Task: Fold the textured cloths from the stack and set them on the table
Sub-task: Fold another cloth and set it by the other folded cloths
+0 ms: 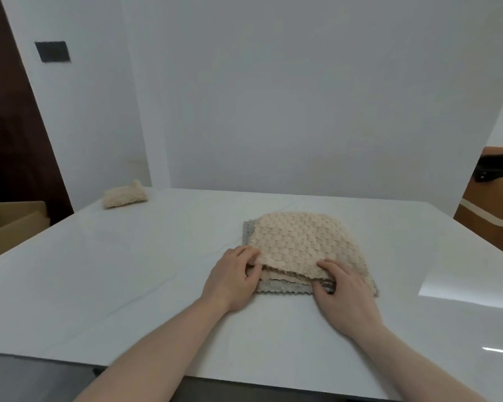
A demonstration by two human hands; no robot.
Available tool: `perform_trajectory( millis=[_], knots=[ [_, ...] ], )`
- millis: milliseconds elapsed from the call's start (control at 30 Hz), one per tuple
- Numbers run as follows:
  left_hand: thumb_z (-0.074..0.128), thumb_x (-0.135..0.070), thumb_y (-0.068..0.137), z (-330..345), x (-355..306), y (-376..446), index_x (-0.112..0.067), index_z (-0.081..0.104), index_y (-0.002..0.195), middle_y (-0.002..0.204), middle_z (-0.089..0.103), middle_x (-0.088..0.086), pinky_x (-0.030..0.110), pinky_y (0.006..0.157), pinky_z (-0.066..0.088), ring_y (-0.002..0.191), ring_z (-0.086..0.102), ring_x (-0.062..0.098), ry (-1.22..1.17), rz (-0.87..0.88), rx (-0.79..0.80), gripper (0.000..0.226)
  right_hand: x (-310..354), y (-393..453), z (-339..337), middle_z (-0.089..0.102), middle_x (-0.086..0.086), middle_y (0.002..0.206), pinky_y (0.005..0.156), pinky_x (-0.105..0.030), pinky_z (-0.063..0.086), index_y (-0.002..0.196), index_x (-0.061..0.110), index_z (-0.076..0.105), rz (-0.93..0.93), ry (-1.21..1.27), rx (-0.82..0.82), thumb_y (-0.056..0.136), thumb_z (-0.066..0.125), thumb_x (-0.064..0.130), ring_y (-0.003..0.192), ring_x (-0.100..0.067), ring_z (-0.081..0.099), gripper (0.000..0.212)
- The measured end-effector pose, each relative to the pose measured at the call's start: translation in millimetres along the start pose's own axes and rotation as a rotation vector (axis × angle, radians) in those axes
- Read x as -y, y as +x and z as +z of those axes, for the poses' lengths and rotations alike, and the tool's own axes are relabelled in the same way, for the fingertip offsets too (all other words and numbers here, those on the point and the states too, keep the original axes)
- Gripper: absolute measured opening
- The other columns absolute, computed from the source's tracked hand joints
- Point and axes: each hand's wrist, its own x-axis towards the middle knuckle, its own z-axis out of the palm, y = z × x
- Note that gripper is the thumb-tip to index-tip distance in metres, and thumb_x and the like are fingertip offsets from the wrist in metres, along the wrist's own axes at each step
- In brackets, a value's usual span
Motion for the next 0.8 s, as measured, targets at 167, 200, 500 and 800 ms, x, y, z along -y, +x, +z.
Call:
perform_trajectory(
  millis=[167, 200, 500, 800],
  knots=[
    [0.042, -0.040, 0.103, 2, 4, -1, -0.034, 0.064, 0.126, 0.127, 0.058, -0.021, 0.024, 0.095, 0.045, 0.119, 0.049, 0.004, 0.016, -0.004, -0.108, 0.032, -1, 0, 4, 0.059, 0.017, 0.136, 0.114, -0.040, 0.039, 0.127, 0.032, 0.066, -0.008, -0.002, -0.089, 0.090, 0.057, 0.034, 0.129, -0.016, 0.050, 0.038],
    [0.042, -0.039, 0.104, 2, 4, -1, -0.034, 0.065, 0.123, 0.124, 0.059, -0.022, 0.023, 0.093, 0.045, 0.116, 0.050, 0.003, 0.017, -0.004, -0.125, 0.030, -2, 0, 4, 0.061, 0.017, 0.132, 0.112, -0.041, 0.039, 0.124, 0.033, 0.067, -0.009, -0.016, -0.115, 0.090, 0.056, 0.031, 0.127, -0.017, 0.050, 0.035],
    [0.055, -0.038, 0.088, -3, 0, -4, -0.038, 0.066, 0.113, 0.113, 0.059, -0.026, 0.020, 0.090, 0.047, 0.108, 0.049, -0.004, -0.025, 0.027, -0.138, 0.028, -11, 10, 9, 0.064, 0.009, 0.096, 0.088, -0.041, 0.043, 0.094, 0.031, 0.056, 0.023, 0.033, -0.272, 0.100, 0.048, 0.024, 0.099, -0.022, 0.059, 0.013],
    [0.041, -0.028, 0.106, 4, 7, -1, -0.032, 0.057, 0.099, 0.099, 0.057, -0.018, 0.030, 0.076, 0.050, 0.087, 0.055, 0.005, 0.004, 0.032, -0.289, 0.018, -10, 7, 3, 0.059, 0.011, 0.093, 0.088, -0.034, 0.036, 0.091, 0.031, 0.052, 0.066, 0.046, -0.270, 0.089, 0.054, 0.006, 0.092, -0.015, 0.048, 0.025]
  ],
)
